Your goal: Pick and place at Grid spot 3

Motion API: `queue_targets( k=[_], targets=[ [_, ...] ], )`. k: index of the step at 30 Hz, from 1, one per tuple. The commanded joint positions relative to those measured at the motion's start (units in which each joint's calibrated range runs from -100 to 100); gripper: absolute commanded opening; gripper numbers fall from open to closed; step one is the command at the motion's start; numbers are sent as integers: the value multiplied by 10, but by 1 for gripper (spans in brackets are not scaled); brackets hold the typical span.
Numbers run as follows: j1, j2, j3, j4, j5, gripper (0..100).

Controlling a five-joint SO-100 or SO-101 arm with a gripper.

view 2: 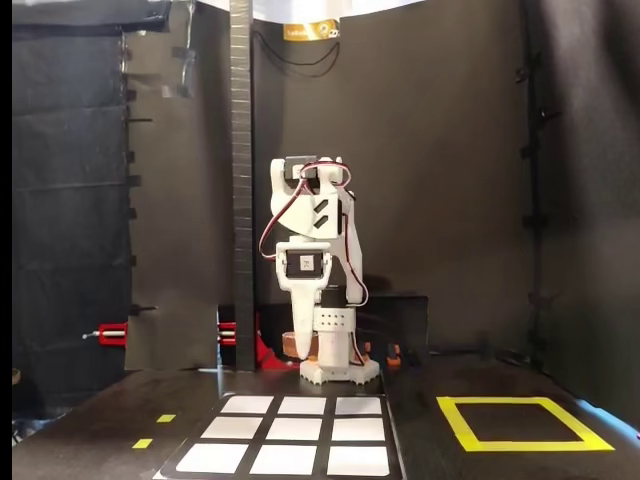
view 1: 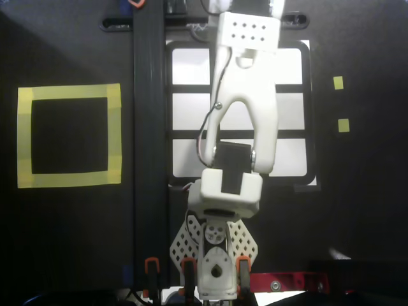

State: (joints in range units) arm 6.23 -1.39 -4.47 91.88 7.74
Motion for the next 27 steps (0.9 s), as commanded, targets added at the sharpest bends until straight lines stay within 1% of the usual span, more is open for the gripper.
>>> queue_targets(
  k=[1, 4, 8, 13, 17, 21, 27],
  targets=[
    [23, -14, -16, -11, 6, 14],
    [51, 20, -16, -30, 44, 14],
    [87, 57, -16, -72, 124, 14],
    [124, 91, -16, -129, 209, 14],
    [150, 132, -17, -175, 244, 14],
    [170, 172, -17, -194, 278, 14],
    [179, 223, -17, -233, 293, 15]
  ],
)
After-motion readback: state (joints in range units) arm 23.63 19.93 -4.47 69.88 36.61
